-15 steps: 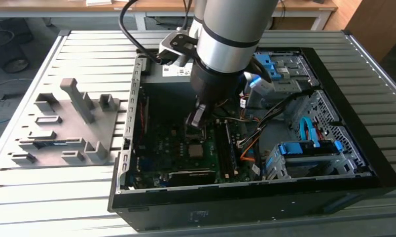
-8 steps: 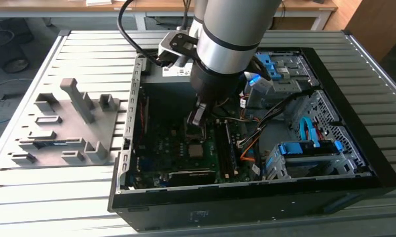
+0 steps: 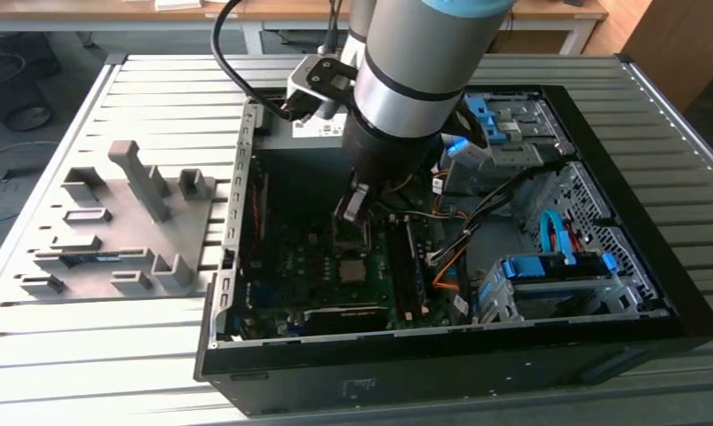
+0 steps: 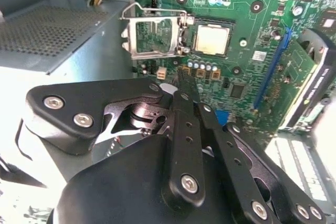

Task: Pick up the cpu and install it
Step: 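Close the cpu cover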

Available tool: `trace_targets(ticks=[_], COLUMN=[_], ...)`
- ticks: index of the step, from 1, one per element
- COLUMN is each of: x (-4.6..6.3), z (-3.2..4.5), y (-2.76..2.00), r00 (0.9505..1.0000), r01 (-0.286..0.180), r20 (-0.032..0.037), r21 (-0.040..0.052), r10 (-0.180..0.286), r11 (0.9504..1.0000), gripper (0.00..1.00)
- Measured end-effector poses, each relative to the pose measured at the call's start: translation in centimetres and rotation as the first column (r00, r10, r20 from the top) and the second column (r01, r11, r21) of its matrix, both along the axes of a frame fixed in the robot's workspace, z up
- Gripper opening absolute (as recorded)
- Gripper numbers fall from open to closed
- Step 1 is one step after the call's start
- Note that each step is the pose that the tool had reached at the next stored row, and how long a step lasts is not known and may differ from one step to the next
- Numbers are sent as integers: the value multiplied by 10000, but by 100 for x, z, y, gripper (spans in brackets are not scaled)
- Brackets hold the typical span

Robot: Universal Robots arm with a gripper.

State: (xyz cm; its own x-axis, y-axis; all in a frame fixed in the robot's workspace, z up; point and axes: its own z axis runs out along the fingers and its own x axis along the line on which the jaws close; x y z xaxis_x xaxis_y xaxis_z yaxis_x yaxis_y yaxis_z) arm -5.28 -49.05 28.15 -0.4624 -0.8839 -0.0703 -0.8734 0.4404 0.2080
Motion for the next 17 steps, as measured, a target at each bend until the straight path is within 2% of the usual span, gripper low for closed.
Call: trace_targets(ticks=[4, 8, 15, 17], x=[0, 1, 5, 43], z=[-22, -38, -39, -43], y=[0, 3, 3, 3], r00=[9991, 9982, 9981, 9982], r01=[423, 598, 611, 605], r20=[-2, -7, -9, -23], r21=[50, 179, 194, 200], r10=[-423, -598, -611, -605], r11=[9991, 9980, 9979, 9980], gripper=[10, 10, 10, 10])
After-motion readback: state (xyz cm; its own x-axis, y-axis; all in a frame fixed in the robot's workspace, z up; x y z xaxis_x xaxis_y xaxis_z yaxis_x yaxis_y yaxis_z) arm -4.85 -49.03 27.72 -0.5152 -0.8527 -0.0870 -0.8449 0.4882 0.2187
